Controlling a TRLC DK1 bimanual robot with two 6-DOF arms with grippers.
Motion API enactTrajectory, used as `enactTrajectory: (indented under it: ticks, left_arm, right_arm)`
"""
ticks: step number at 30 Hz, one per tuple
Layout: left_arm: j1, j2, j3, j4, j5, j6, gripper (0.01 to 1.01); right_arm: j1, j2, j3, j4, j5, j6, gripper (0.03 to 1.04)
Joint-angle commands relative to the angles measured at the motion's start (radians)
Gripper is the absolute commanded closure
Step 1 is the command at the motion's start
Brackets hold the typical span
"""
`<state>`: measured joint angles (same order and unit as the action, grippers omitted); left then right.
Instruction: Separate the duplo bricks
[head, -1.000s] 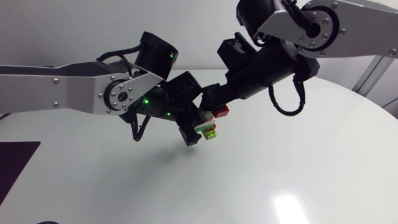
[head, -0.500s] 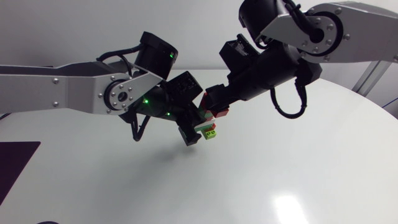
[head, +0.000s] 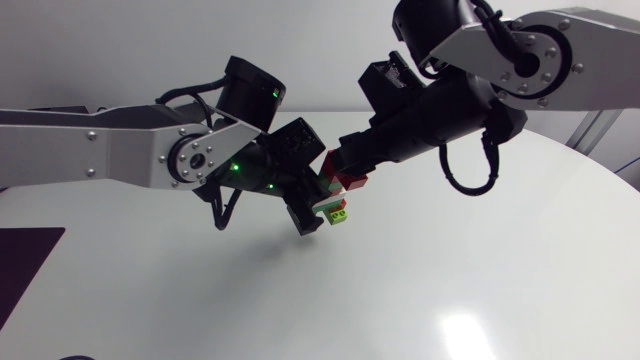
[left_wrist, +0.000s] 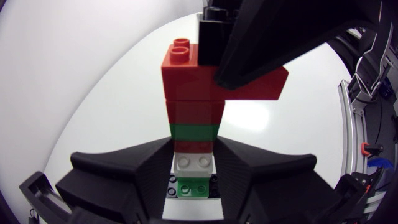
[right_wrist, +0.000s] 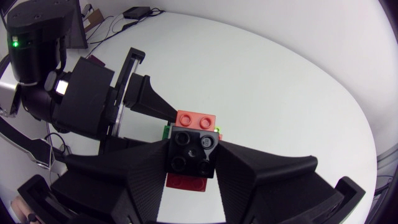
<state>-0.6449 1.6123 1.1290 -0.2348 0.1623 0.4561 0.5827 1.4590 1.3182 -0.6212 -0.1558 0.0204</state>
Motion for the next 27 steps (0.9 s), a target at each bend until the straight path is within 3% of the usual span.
enactTrajectory:
  ticks: [1, 5, 14, 17, 22, 27]
  left_arm:
    - [-0.006, -0.008, -0.035, 0.006, 0.002, 0.024, 0.818]
    - [-0.009, -0.020, -0.037, 0.009, 0.002, 0.021, 0.818]
    - [-0.015, -0.031, -0.061, 0.028, 0.000, 0.023, 0.818]
    - [-0.015, -0.029, -0.067, 0.035, -0.004, 0.024, 0.818]
    - [-0.002, -0.055, -0.064, 0.035, -0.015, 0.026, 0.818]
    - [-0.001, -0.080, -0.051, 0.014, -0.018, 0.026, 0.818]
  right_arm:
    - [-0.003, -0.029, -0.025, 0.009, -0.013, 0.007, 0.69]
    - [-0.006, -0.029, -0.031, 0.008, -0.041, 0.012, 0.73]
    - [-0.104, -0.020, -0.004, 0.000, -0.223, 0.064, 0.73]
    - [-0.126, -0.026, 0.001, 0.000, -0.225, 0.064, 0.73]
    - [-0.146, -0.077, -0.047, 0.023, -0.100, -0.014, 0.73]
    - [-0.156, -0.085, -0.237, 0.176, 0.038, -0.112, 0.73]
